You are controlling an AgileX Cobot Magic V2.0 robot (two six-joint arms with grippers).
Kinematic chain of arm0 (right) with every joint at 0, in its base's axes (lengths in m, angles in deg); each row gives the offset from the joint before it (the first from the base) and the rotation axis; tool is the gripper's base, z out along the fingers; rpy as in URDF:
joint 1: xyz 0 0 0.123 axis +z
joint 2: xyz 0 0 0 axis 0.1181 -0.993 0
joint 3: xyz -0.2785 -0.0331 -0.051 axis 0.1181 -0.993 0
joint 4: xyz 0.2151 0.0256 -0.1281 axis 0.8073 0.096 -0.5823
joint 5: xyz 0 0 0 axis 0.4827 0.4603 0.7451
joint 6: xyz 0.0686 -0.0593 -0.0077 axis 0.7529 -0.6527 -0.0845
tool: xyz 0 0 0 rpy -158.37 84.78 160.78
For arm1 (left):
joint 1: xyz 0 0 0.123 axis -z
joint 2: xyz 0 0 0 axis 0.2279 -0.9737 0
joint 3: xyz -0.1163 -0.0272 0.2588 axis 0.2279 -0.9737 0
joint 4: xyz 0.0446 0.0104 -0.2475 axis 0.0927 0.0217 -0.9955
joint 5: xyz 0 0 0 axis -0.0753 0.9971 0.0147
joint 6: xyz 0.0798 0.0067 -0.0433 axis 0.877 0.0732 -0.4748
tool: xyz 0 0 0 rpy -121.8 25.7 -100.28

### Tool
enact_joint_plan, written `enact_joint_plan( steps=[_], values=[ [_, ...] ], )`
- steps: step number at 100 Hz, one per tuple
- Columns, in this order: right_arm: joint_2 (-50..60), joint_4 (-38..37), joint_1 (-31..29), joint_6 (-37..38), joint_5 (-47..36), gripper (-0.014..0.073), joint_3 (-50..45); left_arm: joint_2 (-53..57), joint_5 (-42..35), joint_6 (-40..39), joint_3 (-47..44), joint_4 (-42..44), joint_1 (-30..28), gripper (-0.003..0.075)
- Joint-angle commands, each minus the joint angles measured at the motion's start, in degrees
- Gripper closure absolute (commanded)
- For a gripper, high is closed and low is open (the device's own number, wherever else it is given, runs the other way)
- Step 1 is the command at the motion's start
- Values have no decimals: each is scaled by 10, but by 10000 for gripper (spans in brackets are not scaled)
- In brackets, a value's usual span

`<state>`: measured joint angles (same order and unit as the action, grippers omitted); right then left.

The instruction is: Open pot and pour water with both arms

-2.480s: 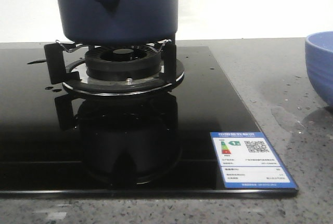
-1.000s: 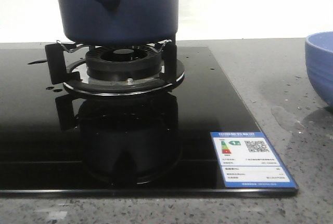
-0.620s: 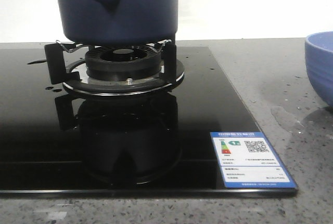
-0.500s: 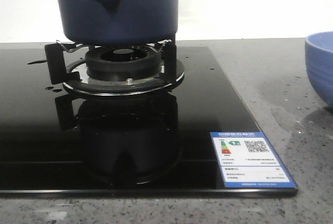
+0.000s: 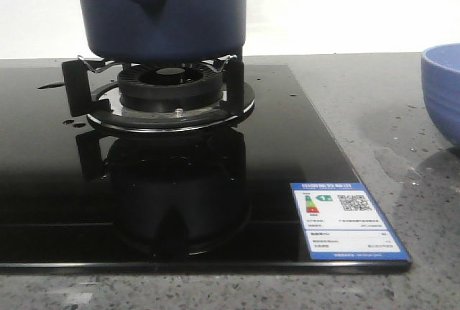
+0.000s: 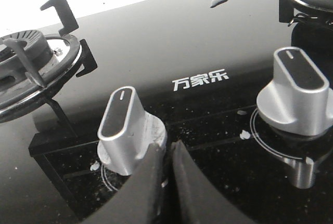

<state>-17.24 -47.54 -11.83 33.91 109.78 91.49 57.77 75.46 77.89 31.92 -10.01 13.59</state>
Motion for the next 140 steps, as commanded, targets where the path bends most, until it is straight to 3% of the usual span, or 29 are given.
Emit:
enact_joint_plan(
  steps=[1, 14, 26, 38, 46, 54, 65, 90, 140],
  values=[
    [6, 8, 1, -6, -38, 658, 12, 14, -25, -5, -17, 1, -1, 741],
    [6, -56, 0, -5, -99, 658, -17, 14, -25, -5, -17, 1, -1, 741],
    [6, -91, -16, 20, -278, 658, -91, 14, -25, -5, -17, 1, -1, 741],
    [6, -165, -46, 114, -424, 658, -188, 14, -25, -5, -17, 1, -1, 741],
    [6, -205, -59, 192, -472, 658, -253, 14, -25, -5, -17, 1, -1, 741],
    [6, -215, -60, 215, -505, 658, -303, 14, -25, -5, -17, 1, -1, 741],
    [6, -225, -60, 215, -522, 658, -348, 14, -25, -5, -17, 1, -1, 741],
    [6, -228, -60, 215, -383, 658, -347, 14, -25, -5, -17, 1, -1, 741],
    [7, -228, -60, 205, -387, 658, -347, 14, -25, -5, -17, 1, -1, 741]
  ],
)
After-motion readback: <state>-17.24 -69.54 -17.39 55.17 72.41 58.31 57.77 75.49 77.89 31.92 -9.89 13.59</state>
